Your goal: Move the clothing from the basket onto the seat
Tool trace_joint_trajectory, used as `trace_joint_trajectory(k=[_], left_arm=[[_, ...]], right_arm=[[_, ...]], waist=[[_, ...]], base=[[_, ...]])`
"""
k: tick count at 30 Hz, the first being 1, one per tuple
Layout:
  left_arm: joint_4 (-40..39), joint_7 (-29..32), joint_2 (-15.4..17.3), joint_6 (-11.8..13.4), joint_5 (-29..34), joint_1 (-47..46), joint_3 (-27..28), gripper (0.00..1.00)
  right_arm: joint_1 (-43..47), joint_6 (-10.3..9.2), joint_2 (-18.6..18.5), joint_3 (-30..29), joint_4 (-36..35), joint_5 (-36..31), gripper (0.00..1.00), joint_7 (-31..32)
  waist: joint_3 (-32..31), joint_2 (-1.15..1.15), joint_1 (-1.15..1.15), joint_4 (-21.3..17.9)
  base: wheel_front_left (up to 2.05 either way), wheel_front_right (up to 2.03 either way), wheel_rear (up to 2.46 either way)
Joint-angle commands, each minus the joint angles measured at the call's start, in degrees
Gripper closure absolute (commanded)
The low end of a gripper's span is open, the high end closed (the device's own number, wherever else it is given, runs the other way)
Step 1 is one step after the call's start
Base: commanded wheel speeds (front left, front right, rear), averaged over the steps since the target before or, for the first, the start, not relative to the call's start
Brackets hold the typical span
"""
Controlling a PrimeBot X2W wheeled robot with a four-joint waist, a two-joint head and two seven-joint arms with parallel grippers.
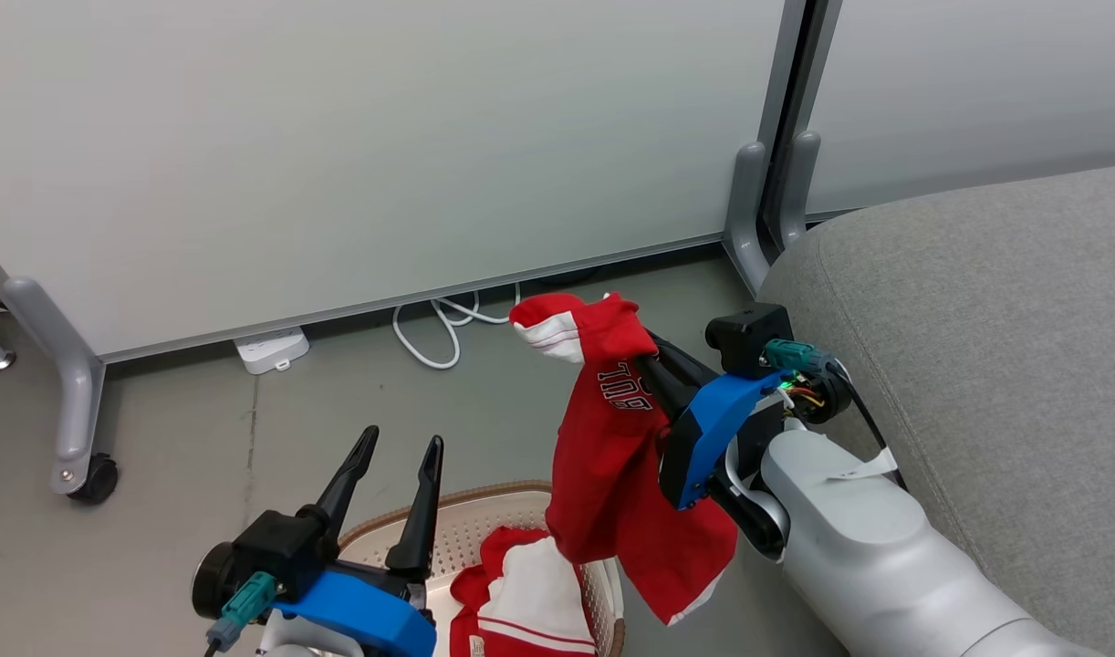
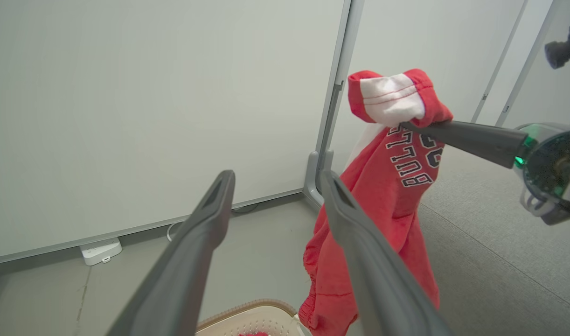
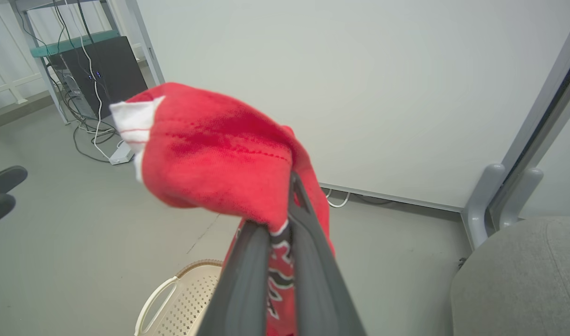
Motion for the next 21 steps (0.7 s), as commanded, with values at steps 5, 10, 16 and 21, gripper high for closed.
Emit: trace_joint_trajectory(k=[5,10,16,21], left_arm=[[-0.09,-0.18,-1.66,-1.25,2.72,1.43,2.88,0.00],[0.29,-0.19,-2.87,-2.16,4.51,2.09,4.70,0.00],[-0.16,-0.18,-3.45,-2.66,6.05,1.64,6.02,0.00],[-0.31,-0.18,-4.00,-2.93,6.37,1.22,7.09,0.00]], right_arm=[[-0.28,0.01,-0.17,-0.51,0.05,-0.69,1.00,-0.34],[-0.10,0.01,-0.17,-0.63,-0.27,-0.81,1.00,-0.42],[-0.92,0.01,-0.17,-0.94,-0.68,-1.17,1.00,-0.44],[-1.66,0.01,-0.17,-1.22,-0.93,-1.82,1.00,-0.46]], waist=[[0.09,0.00,0.00,-0.09],[0.38,0.00,0.00,-1.16],[1.63,0.00,0.00,-5.17],[2.48,0.00,0.00,-10.21]], base=[[0.00,0.00,0.00],[0.00,0.00,0.00],[0.00,0.00,0.00],[0.00,0.00,0.00]])
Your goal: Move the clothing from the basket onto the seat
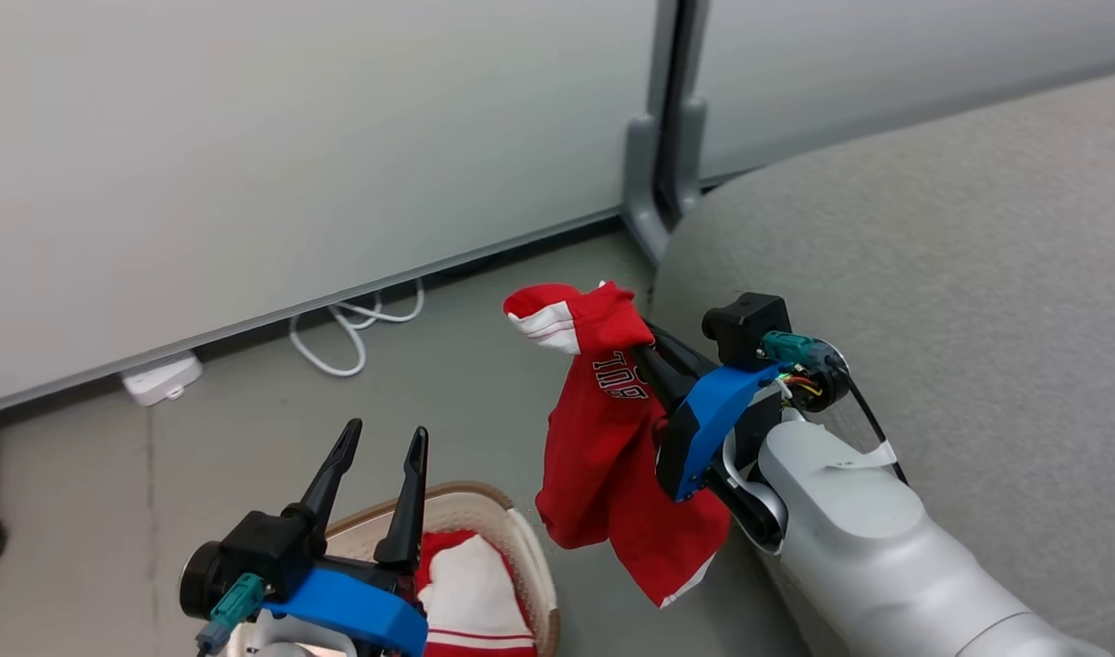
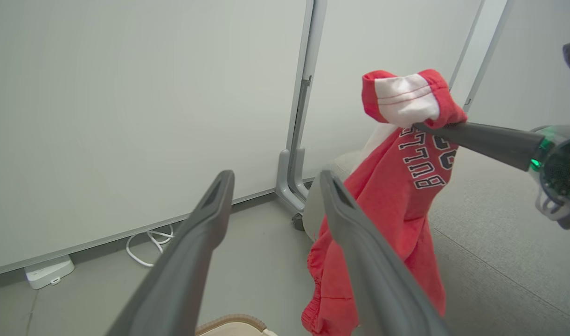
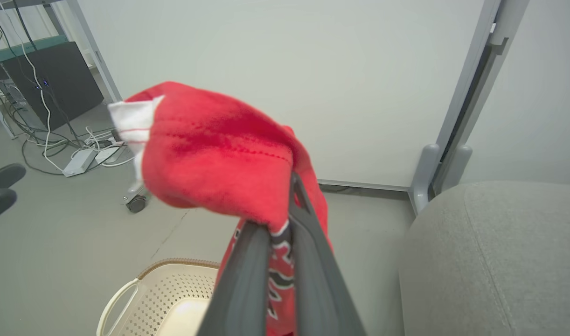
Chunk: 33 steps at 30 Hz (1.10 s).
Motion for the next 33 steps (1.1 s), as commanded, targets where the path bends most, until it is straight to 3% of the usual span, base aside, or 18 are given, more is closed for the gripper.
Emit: trace_joint_trajectory(k=[1,15,23,33], left_arm=[[-0.10,-0.15,-0.01,-0.45,0.31,-0.47,0.25,0.00],[-0.68,-0.15,1.16,-0.50,1.28,-1.74,0.21,0.00],[0.92,-0.15,2.18,-0.50,0.20,-5.36,-4.28,0.00],[1.82,-0.15,3.18,-0.50,-0.86,-6.98,-5.64,0.00]], right_arm=[[-1.36,0.01,-0.16,-0.19,-0.21,-0.30,1.00,-0.30],[-1.01,0.01,-0.12,-2.20,-0.68,-0.97,1.00,-0.34],[0.34,0.01,-0.06,-8.48,-0.26,-4.33,1.00,-0.38],[1.96,0.01,-0.08,-12.66,-2.04,-5.71,1.00,0.39]], waist=[[0.80,0.00,0.00,-3.28],[3.15,0.00,0.00,-17.59],[5.13,0.00,0.00,-18.80],[6.92,0.00,0.00,-18.98]], base=[[0.00,0.00,0.00],[0.00,0.00,0.00],[0.00,0.00,0.00],[0.00,0.00,0.00]])
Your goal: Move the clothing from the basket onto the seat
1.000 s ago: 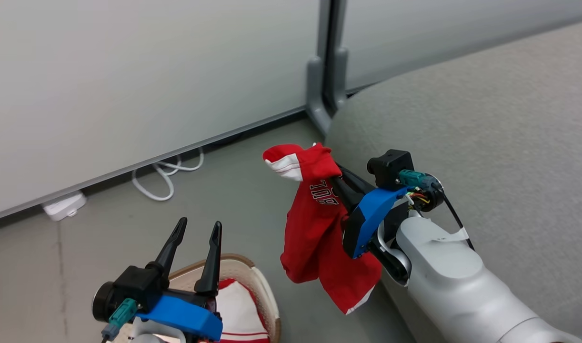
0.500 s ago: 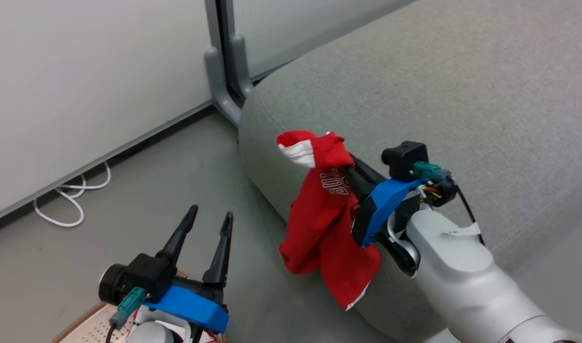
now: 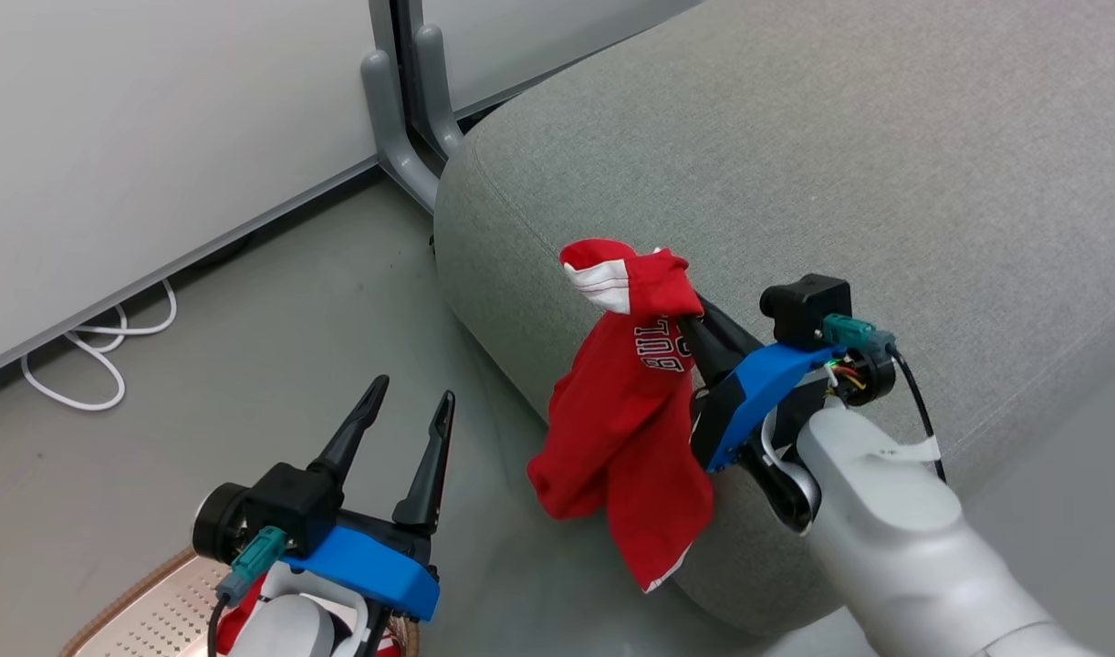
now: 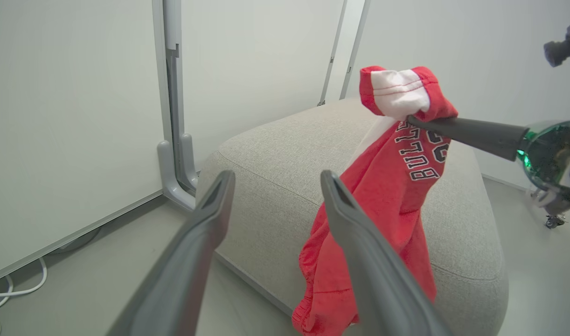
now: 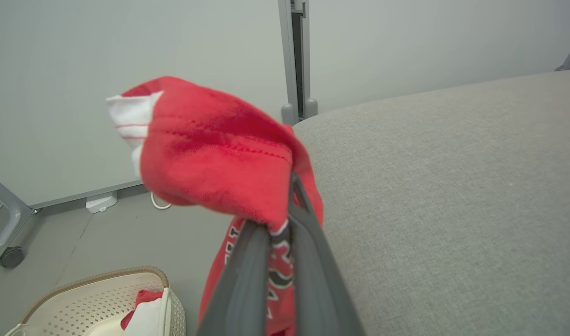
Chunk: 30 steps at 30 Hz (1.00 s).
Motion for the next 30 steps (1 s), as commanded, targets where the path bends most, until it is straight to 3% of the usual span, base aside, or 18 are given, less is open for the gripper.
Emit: trace_joint_trajectory(k=[1,7,19,25,30], left_arm=[[-0.22,-0.15,0.43,-0.40,-0.05,-0.75,0.32,0.00],[-2.57,-0.15,1.79,-0.41,1.27,-0.44,1.73,0.00],[-11.10,3.01,7.96,-0.27,4.71,-7.96,-0.76,0.00],[-15.94,5.46,9.34,-0.26,5.98,-12.82,-1.90,0.00],[-17.69,6.54,10.23,-0.26,6.48,-15.49,-2.69,0.00]], right_arm=[[-1.65,0.01,0.01,-0.72,0.32,-0.56,1.00,0.32],[-11.48,0.01,-2.48,-5.13,2.34,-1.12,1.00,1.96],[-33.20,0.01,-17.98,-22.72,5.71,-1.17,1.00,0.38],[-33.74,0.01,-19.69,-28.99,8.61,-1.41,1.00,-0.32],[-30.54,0.01,-17.90,-32.02,10.43,-1.34,1.00,-0.57]], waist=[[0.58,0.00,0.00,-0.08],[4.64,0.00,0.00,-0.42],[21.54,0.00,0.00,4.47],[29.22,0.00,0.00,6.76],[32.80,0.00,0.00,7.81]], base=[[0.00,0.00,0.00],[0.00,0.00,0.00],[0.00,0.00,0.00],[0.00,0.00,0.00],[0.00,0.00,0.00]])
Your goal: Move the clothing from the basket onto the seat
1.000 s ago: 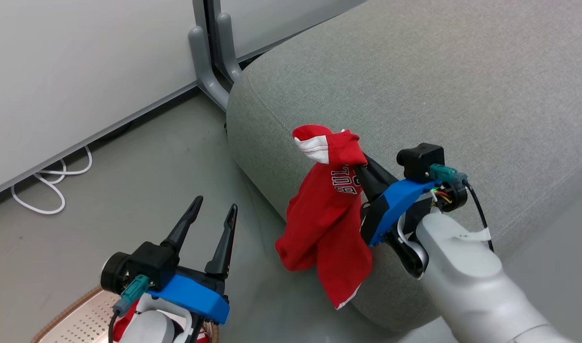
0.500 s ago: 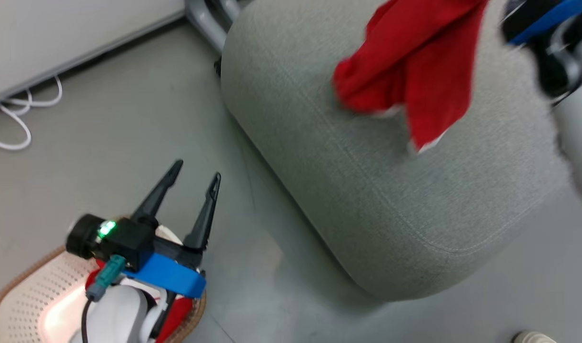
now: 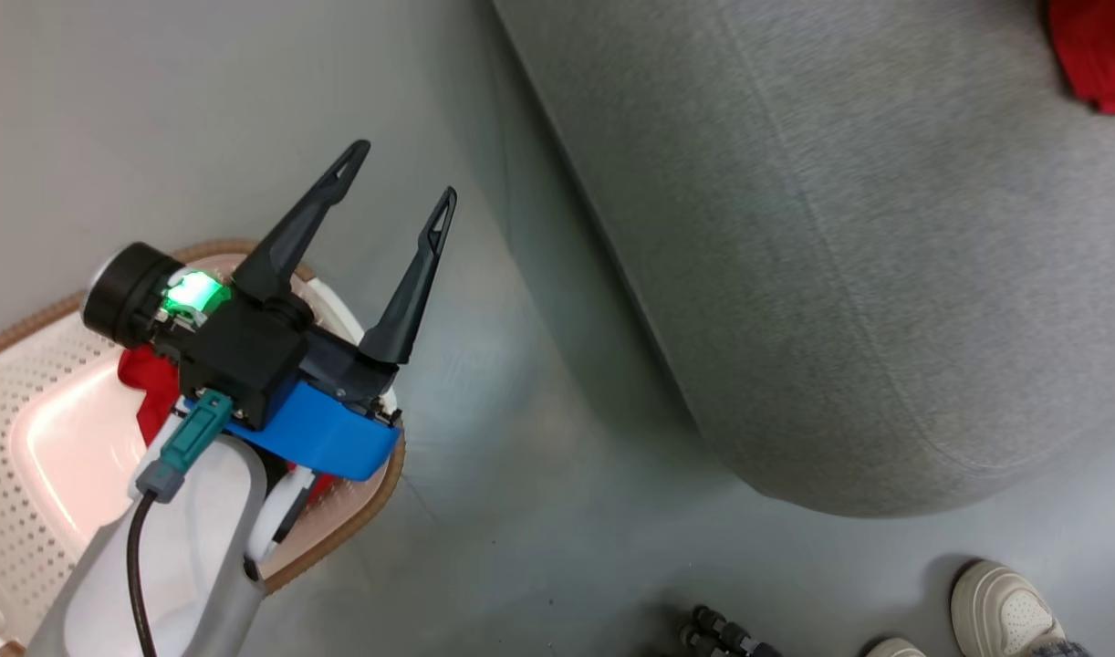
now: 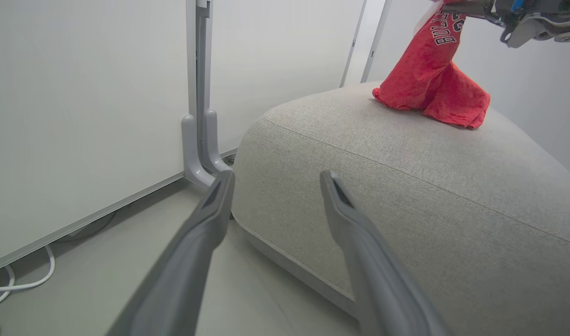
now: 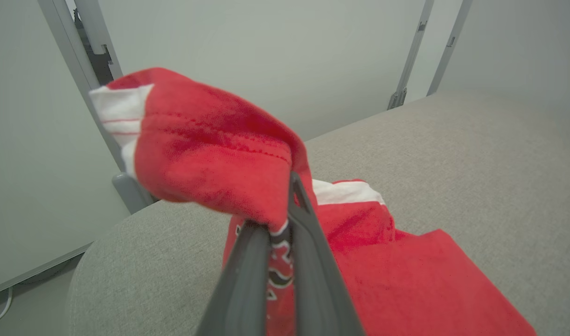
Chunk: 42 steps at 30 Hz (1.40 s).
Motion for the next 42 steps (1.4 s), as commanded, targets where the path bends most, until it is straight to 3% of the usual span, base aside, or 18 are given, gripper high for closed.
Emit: trace_joint_trajectory(k=[1,15,16,17,18,19,29,34,42], left_arm=[[-0.34,0.14,0.50,-0.07,0.03,-1.06,0.08,0.00],[1.51,-1.37,1.15,0.47,-0.92,-0.91,0.05,0.00],[1.85,-1.56,1.05,0.57,-0.99,-0.81,0.02,0.00],[2.20,-1.90,0.87,0.66,-1.10,-0.66,-0.04,0.00],[2.71,-2.28,0.63,0.74,-1.28,-0.52,-0.12,0.00],[3.27,-2.73,0.25,0.81,-1.54,-0.32,-0.25,0.00],[12.52,-6.46,-5.02,0.97,-5.65,6.71,-0.31,0.00],[13.70,-6.78,-7.85,1.89,-7.57,12.65,3.58,0.00],[12.99,-6.81,-11.39,1.24,-6.60,20.36,9.23,0.00]], right_arm=[[1.15,0.01,0.43,-0.60,0.20,0.04,1.00,-0.31],[9.58,0.01,4.21,-8.63,-0.75,-5.32,1.00,-0.34],[9.78,0.01,4.31,-8.90,-0.96,-5.92,0.76,-0.34],[10.10,0.01,4.40,-9.08,-1.14,-6.50,0.60,-0.34],[10.54,0.01,4.51,-9.22,-1.28,-7.05,0.13,-0.35],[11.00,0.01,4.67,-9.29,-1.27,-7.67,0.00,-0.35],[17.27,0.01,5.52,-3.45,-1.04,-14.85,0.00,-0.29],[21.53,0.01,6.32,1.73,-2.48,-16.31,0.00,-0.16],[33.10,0.01,5.35,7.28,-13.49,-15.66,0.00,-0.29]], waist=[[3.52,0.00,-0.01,2.09],[3.43,0.00,-0.01,2.95],[2.92,0.00,-0.01,2.91],[2.31,0.00,-0.01,2.87],[1.54,0.00,-0.01,2.84],[0.61,0.00,-0.01,2.84],[-16.94,0.00,-0.01,4.12],[-26.06,0.00,-0.01,5.09],[-33.96,0.00,-0.01,9.18]], base=[[0.00,0.00,0.00],[0.00,0.00,0.00],[0.00,0.00,0.00],[0.00,0.00,0.00],[0.00,0.00,0.00],[0.00,0.00,0.00],[0.00,0.00,0.00],[0.00,0.00,0.00],[0.00,0.00,0.00]])
